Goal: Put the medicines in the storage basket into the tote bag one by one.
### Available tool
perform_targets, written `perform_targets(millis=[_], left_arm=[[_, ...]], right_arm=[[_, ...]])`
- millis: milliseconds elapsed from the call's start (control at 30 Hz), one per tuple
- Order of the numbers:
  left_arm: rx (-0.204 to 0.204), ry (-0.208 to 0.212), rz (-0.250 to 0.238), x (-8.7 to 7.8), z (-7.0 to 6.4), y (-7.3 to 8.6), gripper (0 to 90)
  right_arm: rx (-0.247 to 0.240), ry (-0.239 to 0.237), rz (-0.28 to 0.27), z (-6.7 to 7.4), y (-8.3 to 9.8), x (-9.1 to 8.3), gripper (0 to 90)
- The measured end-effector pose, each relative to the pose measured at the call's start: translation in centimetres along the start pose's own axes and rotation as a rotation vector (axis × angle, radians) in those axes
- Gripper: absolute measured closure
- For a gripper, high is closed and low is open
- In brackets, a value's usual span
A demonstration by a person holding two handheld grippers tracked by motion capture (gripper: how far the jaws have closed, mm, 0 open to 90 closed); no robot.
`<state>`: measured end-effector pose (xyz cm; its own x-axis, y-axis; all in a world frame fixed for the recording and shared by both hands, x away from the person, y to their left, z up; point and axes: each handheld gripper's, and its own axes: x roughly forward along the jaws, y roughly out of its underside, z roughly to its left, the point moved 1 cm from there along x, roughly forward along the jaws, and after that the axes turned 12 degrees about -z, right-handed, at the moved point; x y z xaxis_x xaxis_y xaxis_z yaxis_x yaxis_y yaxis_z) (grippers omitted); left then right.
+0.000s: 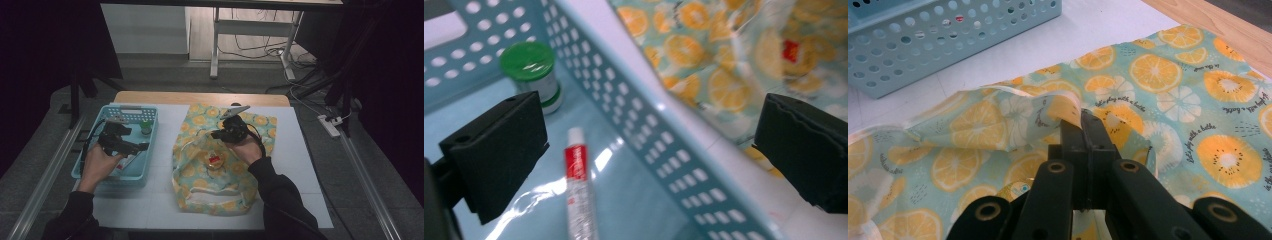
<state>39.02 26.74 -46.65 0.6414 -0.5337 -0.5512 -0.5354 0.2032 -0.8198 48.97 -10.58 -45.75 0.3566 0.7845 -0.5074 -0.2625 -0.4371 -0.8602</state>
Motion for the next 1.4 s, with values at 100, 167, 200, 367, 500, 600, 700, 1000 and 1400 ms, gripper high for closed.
perform_targets(millis=[100,167,200,367,500,600,700,1000,1400], left_arm=[[-0.012,-0.034,0.020,0.2,0.7,0.5,0.0],[-0.035,-0.049,0.025,0.4,1.2,0.9,0.0],[-0.040,-0.046,0.032,0.5,1.4,1.0,0.0],[-0.039,-0.051,0.090,1.5,2.1,1.6,0.0],[-0.030,-0.047,0.140,2.4,2.6,2.0,0.0],[-0.027,-0.050,0.180,3.1,2.8,2.3,0.0],[-0.030,-0.048,0.219,3.6,3.0,2.4,0.0],[-0.034,-0.052,0.325,4.7,3.5,3.0,0.0],[-0.013,-0.082,0.411,5.0,3.6,3.3,31.1]], right_arm=[[-0.001,0.000,-0.001,0.0,0.1,0.0,90.0],[0.000,0.001,0.001,0.0,0.1,0.0,90.0],[0.001,0.002,-0.001,-0.1,0.1,0.0,90.0],[0.000,0.000,-0.001,0.0,0.2,0.1,90.0],[-0.002,-0.001,0.002,0.0,0.2,0.1,90.0],[-0.002,-0.001,0.001,0.0,0.2,0.1,90.0],[0.000,-0.001,0.003,0.0,0.3,0.1,90.0],[-0.002,-0.007,0.002,0.1,0.4,0.3,90.0],[-0.004,-0.007,0.006,0.1,0.4,0.2,90.0]])
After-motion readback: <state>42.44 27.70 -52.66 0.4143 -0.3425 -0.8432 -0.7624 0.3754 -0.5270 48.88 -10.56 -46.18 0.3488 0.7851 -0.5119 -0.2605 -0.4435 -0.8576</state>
